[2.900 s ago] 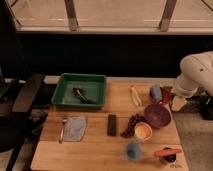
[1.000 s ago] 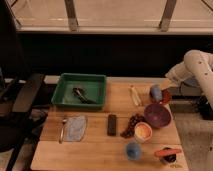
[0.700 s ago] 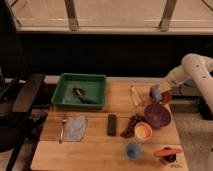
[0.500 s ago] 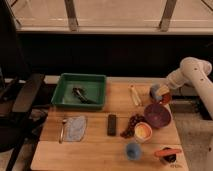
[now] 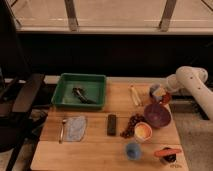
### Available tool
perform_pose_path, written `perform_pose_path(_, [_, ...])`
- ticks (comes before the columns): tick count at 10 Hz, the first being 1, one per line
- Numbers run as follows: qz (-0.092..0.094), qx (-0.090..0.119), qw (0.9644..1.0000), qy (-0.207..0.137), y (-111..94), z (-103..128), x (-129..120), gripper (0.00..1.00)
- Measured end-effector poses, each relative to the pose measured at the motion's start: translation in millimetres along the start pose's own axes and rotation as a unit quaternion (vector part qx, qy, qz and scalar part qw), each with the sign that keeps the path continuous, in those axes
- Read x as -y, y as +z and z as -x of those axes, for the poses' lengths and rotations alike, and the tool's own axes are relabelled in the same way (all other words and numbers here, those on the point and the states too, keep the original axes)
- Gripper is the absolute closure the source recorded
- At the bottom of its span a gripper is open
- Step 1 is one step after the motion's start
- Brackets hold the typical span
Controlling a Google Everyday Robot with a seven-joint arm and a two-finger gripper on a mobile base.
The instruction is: Place sponge in red bowl
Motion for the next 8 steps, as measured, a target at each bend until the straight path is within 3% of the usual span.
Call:
perform_pose_path(6, [0.009,-0.004,0.9994,0.032,36,3,18,0.35])
perform_pose_path(8, [0.012,-0.006,0.9992,0.038,42,-2,18,0.42])
